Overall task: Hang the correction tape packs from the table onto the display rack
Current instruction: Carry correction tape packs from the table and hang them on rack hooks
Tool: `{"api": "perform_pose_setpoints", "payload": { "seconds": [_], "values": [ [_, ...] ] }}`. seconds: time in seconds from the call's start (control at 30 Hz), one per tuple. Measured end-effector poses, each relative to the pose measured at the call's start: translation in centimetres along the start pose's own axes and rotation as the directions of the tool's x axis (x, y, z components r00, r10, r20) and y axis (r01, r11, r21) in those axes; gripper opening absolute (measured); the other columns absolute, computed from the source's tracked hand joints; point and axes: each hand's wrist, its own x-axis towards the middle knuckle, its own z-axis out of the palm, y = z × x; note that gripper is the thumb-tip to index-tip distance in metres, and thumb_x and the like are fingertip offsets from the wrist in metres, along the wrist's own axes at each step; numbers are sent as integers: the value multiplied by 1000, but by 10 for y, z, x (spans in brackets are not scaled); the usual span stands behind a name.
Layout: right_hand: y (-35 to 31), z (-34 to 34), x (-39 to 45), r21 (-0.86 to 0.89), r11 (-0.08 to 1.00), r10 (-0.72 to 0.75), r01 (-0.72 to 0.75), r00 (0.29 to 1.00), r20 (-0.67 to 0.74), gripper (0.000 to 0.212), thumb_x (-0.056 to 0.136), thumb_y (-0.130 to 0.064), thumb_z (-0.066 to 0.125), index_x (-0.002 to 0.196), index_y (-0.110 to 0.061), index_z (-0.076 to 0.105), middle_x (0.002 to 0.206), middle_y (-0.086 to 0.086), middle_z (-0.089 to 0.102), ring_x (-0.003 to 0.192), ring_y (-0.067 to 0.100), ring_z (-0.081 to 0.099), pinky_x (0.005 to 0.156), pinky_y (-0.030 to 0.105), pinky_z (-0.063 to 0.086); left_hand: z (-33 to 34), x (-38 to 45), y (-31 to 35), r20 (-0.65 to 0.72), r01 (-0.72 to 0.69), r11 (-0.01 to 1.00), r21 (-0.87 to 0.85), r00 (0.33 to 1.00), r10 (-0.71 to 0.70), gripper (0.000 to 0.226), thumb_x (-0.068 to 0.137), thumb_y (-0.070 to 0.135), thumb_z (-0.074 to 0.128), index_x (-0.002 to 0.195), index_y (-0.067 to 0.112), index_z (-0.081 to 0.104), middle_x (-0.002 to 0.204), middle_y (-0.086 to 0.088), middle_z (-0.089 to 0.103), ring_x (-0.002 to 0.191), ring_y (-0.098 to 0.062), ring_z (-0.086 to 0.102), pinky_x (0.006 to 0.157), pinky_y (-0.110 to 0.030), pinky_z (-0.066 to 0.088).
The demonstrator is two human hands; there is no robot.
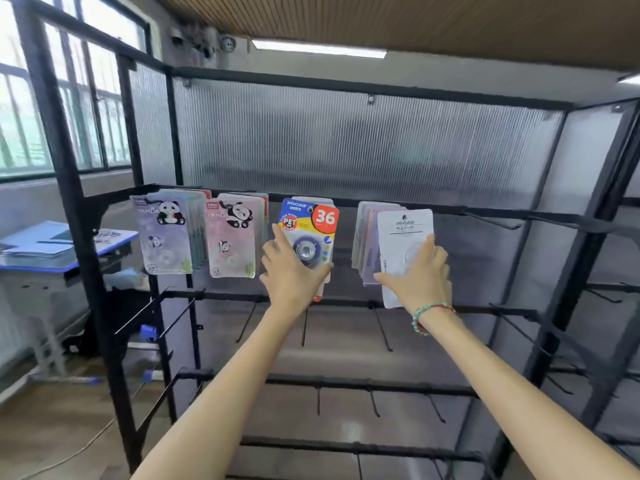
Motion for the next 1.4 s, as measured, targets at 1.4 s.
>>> {"api": "perform_pose_setpoints", "payload": {
  "seconds": [1.4],
  "values": [
    [11, 34, -18, -107, 962, -244, 252, 966, 87, 91, 84, -49, 64, 151, -12, 14, 155, 14, 12, 141, 31, 18, 115, 40, 18, 8, -14, -35, -30, -157, 980, 124, 986, 162, 100, 81, 42, 73, 153, 8, 11, 158, -16, 17, 147, -30, 13, 117, -48, 20]
  ]
}}
